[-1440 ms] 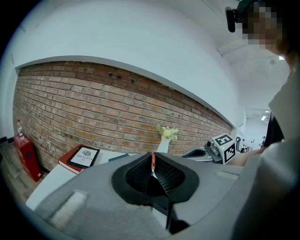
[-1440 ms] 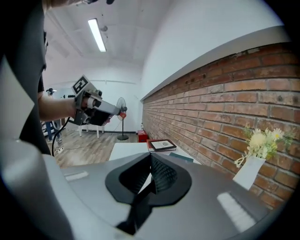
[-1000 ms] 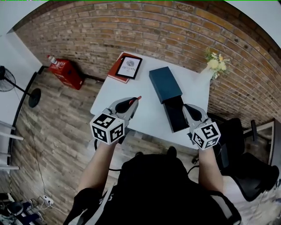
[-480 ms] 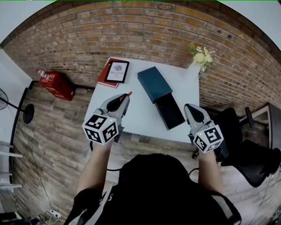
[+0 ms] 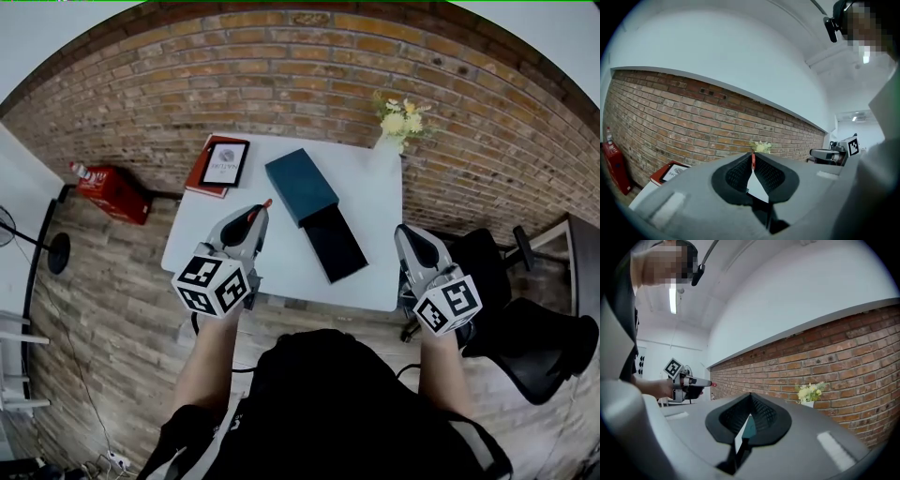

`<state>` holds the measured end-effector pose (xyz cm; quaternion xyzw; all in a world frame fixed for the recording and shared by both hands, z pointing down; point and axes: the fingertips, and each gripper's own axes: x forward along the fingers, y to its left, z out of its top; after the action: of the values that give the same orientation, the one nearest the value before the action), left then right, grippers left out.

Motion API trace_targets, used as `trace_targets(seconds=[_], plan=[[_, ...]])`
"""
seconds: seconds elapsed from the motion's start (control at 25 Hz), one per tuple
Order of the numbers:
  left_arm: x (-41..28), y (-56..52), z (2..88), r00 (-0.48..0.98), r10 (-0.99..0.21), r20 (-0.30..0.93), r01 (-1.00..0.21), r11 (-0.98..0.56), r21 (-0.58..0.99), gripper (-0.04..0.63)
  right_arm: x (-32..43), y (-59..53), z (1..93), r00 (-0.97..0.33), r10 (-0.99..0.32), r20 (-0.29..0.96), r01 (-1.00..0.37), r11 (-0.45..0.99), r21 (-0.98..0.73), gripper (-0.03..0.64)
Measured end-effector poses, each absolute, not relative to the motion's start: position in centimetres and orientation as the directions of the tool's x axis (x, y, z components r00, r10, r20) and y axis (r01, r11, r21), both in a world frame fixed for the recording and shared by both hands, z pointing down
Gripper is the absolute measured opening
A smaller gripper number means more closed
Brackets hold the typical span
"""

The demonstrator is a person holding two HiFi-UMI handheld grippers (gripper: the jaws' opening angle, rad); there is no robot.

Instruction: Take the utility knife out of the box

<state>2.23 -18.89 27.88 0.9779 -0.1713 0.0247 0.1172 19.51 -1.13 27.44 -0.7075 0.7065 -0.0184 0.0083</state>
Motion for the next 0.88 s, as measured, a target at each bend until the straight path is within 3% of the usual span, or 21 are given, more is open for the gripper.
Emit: trace_targets(seconds=[0.88], plan=[[4.9, -15.9, 28.2, 0.944, -0.31, 0.114, -0.328, -0.921, 0.211, 0.018, 20.2, -0.5, 28.9, -0.057, -0.997, 0.044, -0.997, 0.055, -0.052, -0.002]])
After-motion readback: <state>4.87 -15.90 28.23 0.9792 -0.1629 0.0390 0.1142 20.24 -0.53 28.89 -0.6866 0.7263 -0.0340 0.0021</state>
